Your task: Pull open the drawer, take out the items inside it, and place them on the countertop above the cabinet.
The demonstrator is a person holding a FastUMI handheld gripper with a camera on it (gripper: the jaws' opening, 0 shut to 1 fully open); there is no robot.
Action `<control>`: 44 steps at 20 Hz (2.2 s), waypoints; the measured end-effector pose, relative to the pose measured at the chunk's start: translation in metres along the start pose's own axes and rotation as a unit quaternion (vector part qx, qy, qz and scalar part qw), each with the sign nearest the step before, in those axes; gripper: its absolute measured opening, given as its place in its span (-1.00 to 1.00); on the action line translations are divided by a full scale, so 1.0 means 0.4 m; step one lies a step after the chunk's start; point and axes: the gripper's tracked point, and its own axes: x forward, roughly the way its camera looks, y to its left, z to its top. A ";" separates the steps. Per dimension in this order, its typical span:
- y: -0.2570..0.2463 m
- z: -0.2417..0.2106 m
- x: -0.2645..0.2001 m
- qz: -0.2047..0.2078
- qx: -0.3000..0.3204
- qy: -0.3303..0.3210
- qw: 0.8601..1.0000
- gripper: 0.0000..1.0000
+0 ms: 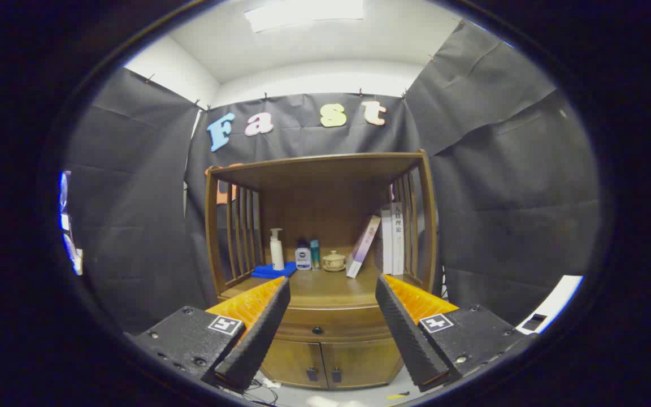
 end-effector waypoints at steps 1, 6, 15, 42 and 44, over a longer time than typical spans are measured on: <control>-0.001 -0.001 0.000 0.000 -0.001 0.000 1.000 0.98; -0.001 -0.024 0.015 0.000 -0.006 0.011 1.000 0.98; -0.002 -0.099 0.079 -0.002 -0.005 0.021 1.000 0.98; 0.048 -0.663 0.517 -0.001 -0.002 0.146 0.989 0.66; 0.044 -0.664 0.533 -0.011 0.002 0.148 0.989 0.53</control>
